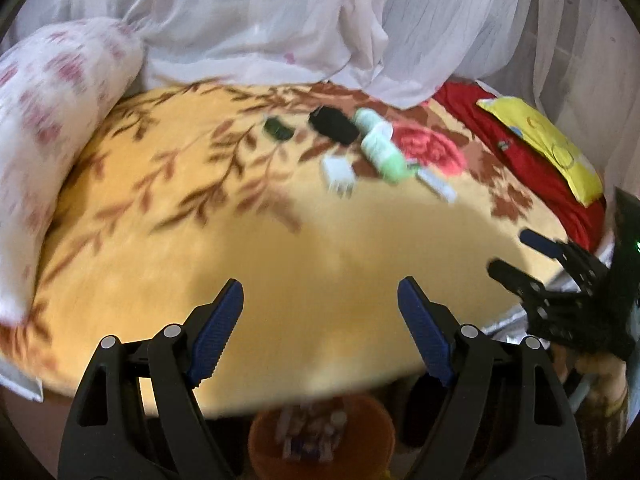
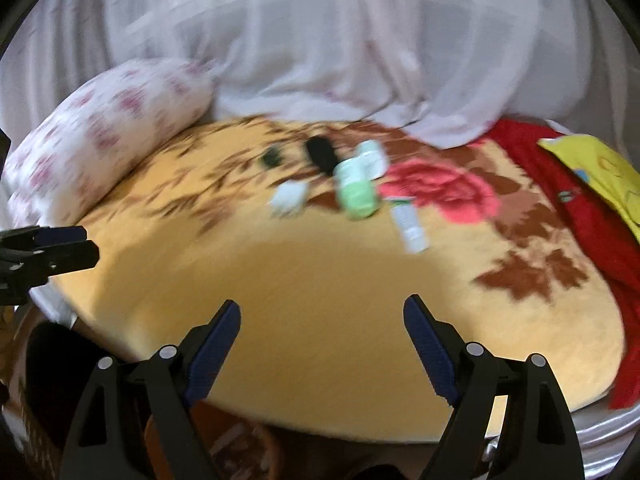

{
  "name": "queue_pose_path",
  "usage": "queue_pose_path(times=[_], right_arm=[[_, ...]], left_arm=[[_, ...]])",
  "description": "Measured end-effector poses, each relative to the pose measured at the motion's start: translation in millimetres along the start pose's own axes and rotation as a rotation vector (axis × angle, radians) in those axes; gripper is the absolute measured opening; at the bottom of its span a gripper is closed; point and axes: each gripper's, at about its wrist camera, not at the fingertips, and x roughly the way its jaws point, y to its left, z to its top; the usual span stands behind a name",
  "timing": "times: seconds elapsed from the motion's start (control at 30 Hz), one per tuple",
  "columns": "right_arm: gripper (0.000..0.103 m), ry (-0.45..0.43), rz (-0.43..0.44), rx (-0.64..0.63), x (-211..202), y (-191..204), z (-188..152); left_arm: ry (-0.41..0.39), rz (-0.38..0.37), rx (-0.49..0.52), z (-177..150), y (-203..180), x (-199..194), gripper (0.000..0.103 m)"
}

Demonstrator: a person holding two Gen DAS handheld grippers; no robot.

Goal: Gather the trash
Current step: 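Grasp the white plug charger with the left tool while the right tool grasps the green-capped white bottle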

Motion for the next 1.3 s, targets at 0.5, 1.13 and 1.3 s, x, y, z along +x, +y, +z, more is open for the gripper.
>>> queue_pose_path(times=[0.5,1.13,1.3], right_arm=[[0.082,-0.04,-0.082,0.043,12,-49,10],[0.082,-0.008,-0.029,-0.014,84,-24,84],[0.082,0.05,-0.071,-0.06,125,-10,105]], left_arm=[[0.182,0.153,-0.063,97,-22,198,0.056],[0.044,0.071,-0.066,42,16,96,0.041],[0.03,0.061,-0.09,18,28,70,0.041]])
